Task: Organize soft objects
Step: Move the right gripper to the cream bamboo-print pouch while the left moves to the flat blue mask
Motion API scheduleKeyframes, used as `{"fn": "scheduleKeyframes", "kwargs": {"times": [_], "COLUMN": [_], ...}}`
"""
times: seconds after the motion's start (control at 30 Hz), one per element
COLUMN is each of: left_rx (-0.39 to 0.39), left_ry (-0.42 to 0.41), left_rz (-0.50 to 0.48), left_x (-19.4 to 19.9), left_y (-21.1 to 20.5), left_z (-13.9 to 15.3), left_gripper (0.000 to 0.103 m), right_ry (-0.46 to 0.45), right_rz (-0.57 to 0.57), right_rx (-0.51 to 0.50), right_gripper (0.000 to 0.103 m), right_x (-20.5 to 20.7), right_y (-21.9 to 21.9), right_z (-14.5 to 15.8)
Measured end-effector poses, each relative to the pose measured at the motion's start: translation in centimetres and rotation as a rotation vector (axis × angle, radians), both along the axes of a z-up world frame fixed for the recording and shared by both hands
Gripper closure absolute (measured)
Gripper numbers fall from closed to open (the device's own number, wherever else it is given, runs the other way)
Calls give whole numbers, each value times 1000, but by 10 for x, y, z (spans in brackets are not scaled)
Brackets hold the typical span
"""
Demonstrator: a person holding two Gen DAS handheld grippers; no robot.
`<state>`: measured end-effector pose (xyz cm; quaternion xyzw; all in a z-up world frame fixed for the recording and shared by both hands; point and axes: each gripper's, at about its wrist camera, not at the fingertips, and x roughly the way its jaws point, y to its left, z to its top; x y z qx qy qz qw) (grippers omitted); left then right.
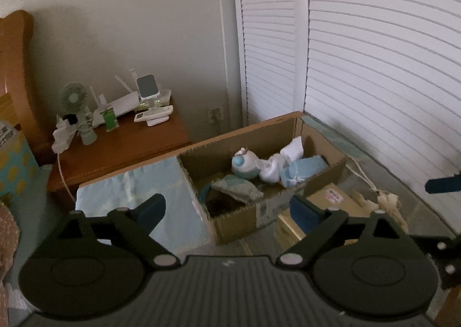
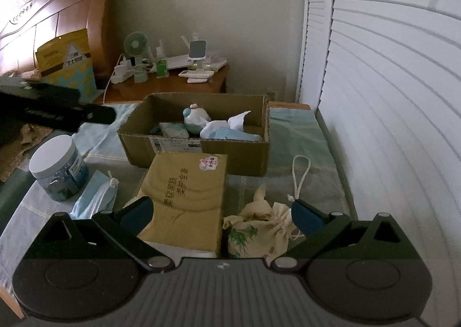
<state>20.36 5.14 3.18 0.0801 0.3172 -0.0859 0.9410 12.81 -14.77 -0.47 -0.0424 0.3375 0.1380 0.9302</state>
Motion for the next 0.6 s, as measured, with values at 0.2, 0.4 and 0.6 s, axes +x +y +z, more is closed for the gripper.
{"fn": "scheduleKeyframes", "kwargs": {"times": [0.2,0.4,0.6], "left_rx": [-10,-21,-13], "left_ry": [-15,-32,-35], "left_rz": [55,99,156], "left_x": [-32,-62,-79], "left_y": [5,5,4], "left_z": [-1,-13,-39], "left_gripper": [8,7,7], "right_ry": [-9,-9,-7], "right_rz": [-12,-27,-41], "right_rx": [-16,-22,-28], "right_gripper": [0,0,0], "right_x": [-10,-22,-38], "right_y": [-1,-6,-20], "right_z": [2,-1,-8]}}
